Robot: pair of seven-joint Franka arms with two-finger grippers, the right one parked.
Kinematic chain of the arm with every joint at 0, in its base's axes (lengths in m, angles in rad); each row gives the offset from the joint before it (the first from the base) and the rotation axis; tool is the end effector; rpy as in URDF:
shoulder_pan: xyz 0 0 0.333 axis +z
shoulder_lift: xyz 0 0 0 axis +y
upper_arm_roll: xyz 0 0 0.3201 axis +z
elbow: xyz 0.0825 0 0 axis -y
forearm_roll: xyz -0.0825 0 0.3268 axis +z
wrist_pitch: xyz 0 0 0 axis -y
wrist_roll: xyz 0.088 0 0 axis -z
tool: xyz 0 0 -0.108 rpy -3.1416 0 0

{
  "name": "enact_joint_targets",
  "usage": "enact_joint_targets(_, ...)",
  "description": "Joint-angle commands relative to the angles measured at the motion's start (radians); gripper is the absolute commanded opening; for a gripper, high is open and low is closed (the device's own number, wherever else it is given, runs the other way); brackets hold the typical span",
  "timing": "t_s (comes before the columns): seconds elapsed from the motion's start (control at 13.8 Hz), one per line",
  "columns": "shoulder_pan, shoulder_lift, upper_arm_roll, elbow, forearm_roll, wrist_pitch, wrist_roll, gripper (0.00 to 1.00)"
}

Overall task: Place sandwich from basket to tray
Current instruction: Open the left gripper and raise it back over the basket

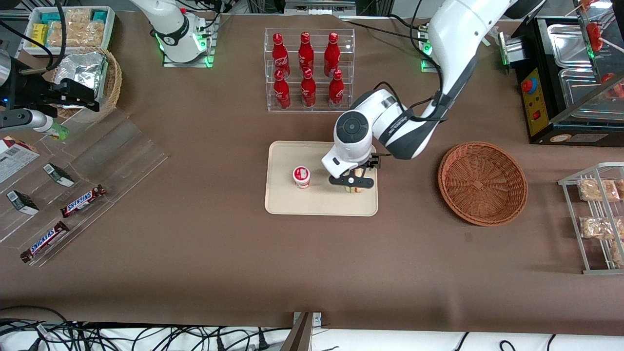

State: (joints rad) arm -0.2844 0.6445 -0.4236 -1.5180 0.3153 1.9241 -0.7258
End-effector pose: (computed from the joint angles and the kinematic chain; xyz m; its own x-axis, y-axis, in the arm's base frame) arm 0.5278 -0.3594 0.3253 0.9916 -0.0567 -0.1165 -0.0720 -0.9886 -0.1324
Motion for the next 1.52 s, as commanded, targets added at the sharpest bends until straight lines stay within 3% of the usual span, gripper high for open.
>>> enact_joint_targets(0.0, 0.037, -0.075, 0.002, 0.062, 0.019, -0.115, -0.04, 1.0)
enact_joint_targets(0.43, 0.155, -0.267, -0.003, 0.062, 0.012, -0.209, -0.113, 1.0)
enact_joint_targets(0.94, 0.247, -0.384, -0.007, 0.056, -0.08, -0.267, -0.095, 1.0)
enact_joint_targets(1.16, 0.287, -0.434, 0.026, 0.036, -0.137, -0.281, 0.046, 1.0)
enact_joint_targets(1.45, 0.291, -0.513, 0.192, 0.002, -0.255, -0.292, 0.317, 1.0)
